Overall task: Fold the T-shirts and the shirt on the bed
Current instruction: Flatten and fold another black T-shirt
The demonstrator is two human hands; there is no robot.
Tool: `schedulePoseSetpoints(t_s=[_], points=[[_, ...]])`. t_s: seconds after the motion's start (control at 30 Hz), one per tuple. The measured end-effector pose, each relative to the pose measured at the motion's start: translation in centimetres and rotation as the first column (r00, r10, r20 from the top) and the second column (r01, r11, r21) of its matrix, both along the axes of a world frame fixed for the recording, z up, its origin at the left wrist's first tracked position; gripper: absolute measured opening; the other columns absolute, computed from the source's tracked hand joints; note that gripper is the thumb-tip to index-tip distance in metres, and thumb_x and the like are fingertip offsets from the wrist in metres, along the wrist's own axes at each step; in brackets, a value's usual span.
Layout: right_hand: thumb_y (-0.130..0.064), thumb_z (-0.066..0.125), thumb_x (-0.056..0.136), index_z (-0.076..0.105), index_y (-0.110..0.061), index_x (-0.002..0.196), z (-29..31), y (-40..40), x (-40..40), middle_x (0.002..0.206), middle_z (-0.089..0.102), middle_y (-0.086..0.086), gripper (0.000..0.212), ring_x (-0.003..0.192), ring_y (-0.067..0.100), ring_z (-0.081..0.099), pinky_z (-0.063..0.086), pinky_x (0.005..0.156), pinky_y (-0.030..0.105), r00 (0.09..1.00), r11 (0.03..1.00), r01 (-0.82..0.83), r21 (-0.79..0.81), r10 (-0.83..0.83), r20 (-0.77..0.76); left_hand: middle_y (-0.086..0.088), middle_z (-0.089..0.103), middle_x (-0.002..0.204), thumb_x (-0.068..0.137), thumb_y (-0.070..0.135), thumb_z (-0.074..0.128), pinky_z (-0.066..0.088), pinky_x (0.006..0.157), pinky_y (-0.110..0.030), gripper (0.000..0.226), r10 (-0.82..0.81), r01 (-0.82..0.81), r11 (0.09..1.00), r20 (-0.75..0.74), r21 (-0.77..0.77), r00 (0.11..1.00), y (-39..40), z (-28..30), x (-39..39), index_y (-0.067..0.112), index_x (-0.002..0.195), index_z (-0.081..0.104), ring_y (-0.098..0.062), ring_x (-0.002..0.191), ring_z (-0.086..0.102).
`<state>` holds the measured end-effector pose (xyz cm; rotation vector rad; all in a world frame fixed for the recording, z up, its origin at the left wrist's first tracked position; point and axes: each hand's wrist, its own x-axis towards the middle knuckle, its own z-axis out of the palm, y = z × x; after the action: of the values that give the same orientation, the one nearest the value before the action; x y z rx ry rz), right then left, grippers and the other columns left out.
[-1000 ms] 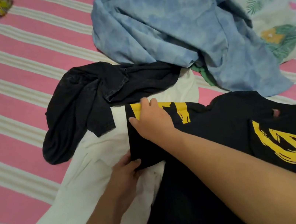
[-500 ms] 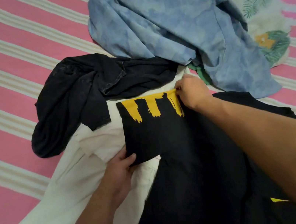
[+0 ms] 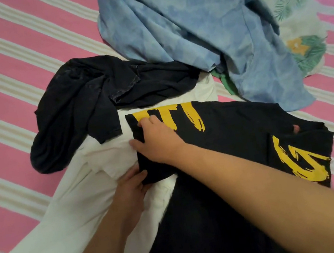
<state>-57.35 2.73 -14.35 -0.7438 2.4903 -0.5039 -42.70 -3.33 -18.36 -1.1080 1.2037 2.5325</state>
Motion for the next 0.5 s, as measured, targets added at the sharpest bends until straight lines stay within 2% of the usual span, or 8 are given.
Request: schedulePoseSetpoints(t_s=[0.1, 0.2, 0.27, 0.3, 0.37, 0.4, 0.43, 0.5], points=[[-0.056, 0.065, 0.089, 0.036, -0.009, 0.138, -1.4, -2.9, -0.2, 0.133, 0.042, 0.011, 0.073, 0.116, 0.035, 0.054, 0.044, 0.087, 0.042, 0.979, 0.984, 0.171, 0.055, -0.177, 0.106, -0.017, 0.07, 0.126, 0.102, 0.0, 0.044, 0.047, 0.104, -0.044, 0.033, -0.012, 0.012, 1.0, -0.01, -0.016, 1.0, 0.2, 0.2, 0.1, 0.003, 0.128, 0.065, -0.031, 0.121, 0.065], [-0.024, 0.063, 0.094, 0.033, -0.006, 0.131, -2.2, -3.7, -0.8, 0.128, 0.047, 0.015, 0.051, 0.112, 0.038, 0.058, 0.043, 0.078, 0.039, 0.957, 0.961, 0.27, 0.064, -0.275, 0.088, -0.02, 0.07, 0.123, 0.104, 0.006, 0.046, 0.049, 0.104, -0.043, 0.031, -0.043, 0.043, 0.999, 0.001, -0.006, 0.999, 0.3, 0.5, 0.3, 0.0, 0.126, 0.066, -0.033, 0.119, 0.066], [-0.01, 0.057, 0.092, 0.039, -0.007, 0.125, -1.4, -3.2, -1.5, 0.115, 0.055, 0.012, 0.037, 0.105, 0.034, 0.059, 0.044, 0.075, 0.038, 0.921, 0.926, 0.376, -0.034, -0.37, 0.126, -0.016, 0.072, 0.12, 0.105, 0.014, 0.046, 0.055, 0.092, -0.031, 0.03, -0.038, 0.038, 0.999, 0.021, -0.014, 0.999, 0.5, 1.2, 0.1, 0.003, 0.122, 0.068, -0.025, 0.113, 0.069], [-0.011, 0.058, 0.09, 0.045, -0.01, 0.121, -0.6, -2.2, -2.0, 0.108, 0.058, 0.008, 0.033, 0.101, 0.031, 0.06, 0.044, 0.075, 0.036, 0.878, 0.878, 0.466, -0.104, -0.445, 0.176, -0.012, 0.073, 0.118, 0.105, 0.019, 0.046, 0.056, 0.085, -0.025, 0.029, -0.037, 0.037, 0.999, 0.038, -0.005, 0.999, 0.8, 1.6, 0.0, 0.005, 0.118, 0.068, -0.018, 0.105, 0.071], [-0.018, 0.062, 0.084, 0.059, -0.018, 0.107, 1.8, 1.4, -3.0, 0.096, 0.066, 0.001, 0.023, 0.092, 0.024, 0.064, 0.051, 0.075, 0.038, 0.743, 0.686, 0.668, -0.29, -0.591, 0.313, -0.001, 0.073, 0.108, 0.104, 0.021, 0.049, 0.054, 0.082, -0.023, 0.024, -0.091, 0.093, 0.995, 0.05, -0.044, 0.995, 1.6, 2.5, 0.0, 0.009, 0.115, 0.066, -0.005, 0.092, 0.07], [-0.016, 0.062, 0.078, 0.064, -0.019, 0.097, 3.3, 4.1, -3.2, 0.09, 0.068, 0.001, 0.019, 0.087, 0.023, 0.066, 0.053, 0.076, 0.04, 0.664, 0.538, 0.748, -0.389, -0.614, 0.427, 0.005, 0.07, 0.11, 0.103, 0.022, 0.053, 0.05, 0.087, -0.024, 0.022, -0.181, 0.187, 0.965, 0.047, -0.182, 0.982, 2.0, 2.9, 0.6, 0.014, 0.12, 0.066, 0.0, 0.093, 0.066], [-0.012, 0.059, 0.071, 0.065, -0.019, 0.087, 4.7, 7.3, -3.0, 0.085, 0.067, 0.004, 0.018, 0.083, 0.024, 0.065, 0.054, 0.073, 0.041, 0.577, 0.36, 0.814, -0.455, -0.591, 0.564, 0.008, 0.064, 0.116, 0.101, 0.025, 0.058, 0.045, 0.092, -0.023, 0.028, -0.286, 0.295, 0.868, 0.084, -0.4, 0.955, 2.6, 3.2, 1.6, 0.021, 0.129, 0.062, 0.002, 0.1, 0.061], [-0.006, 0.06, 0.058, 0.062, -0.016, 0.079, 6.5, 14.7, -2.1, 0.085, 0.066, 0.006, 0.024, 0.085, 0.025, 0.064, 0.054, 0.074, 0.035, 0.337, -0.053, 0.923, -0.382, -0.37, 0.866, 0.005, 0.054, 0.122, 0.094, 0.041, 0.066, 0.042, 0.098, -0.029, 0.053, -0.382, 0.419, 0.486, 0.245, -0.767, 0.891, 4.0, 3.0, 5.1, 0.027, 0.142, 0.052, -0.008, 0.108, 0.053]])
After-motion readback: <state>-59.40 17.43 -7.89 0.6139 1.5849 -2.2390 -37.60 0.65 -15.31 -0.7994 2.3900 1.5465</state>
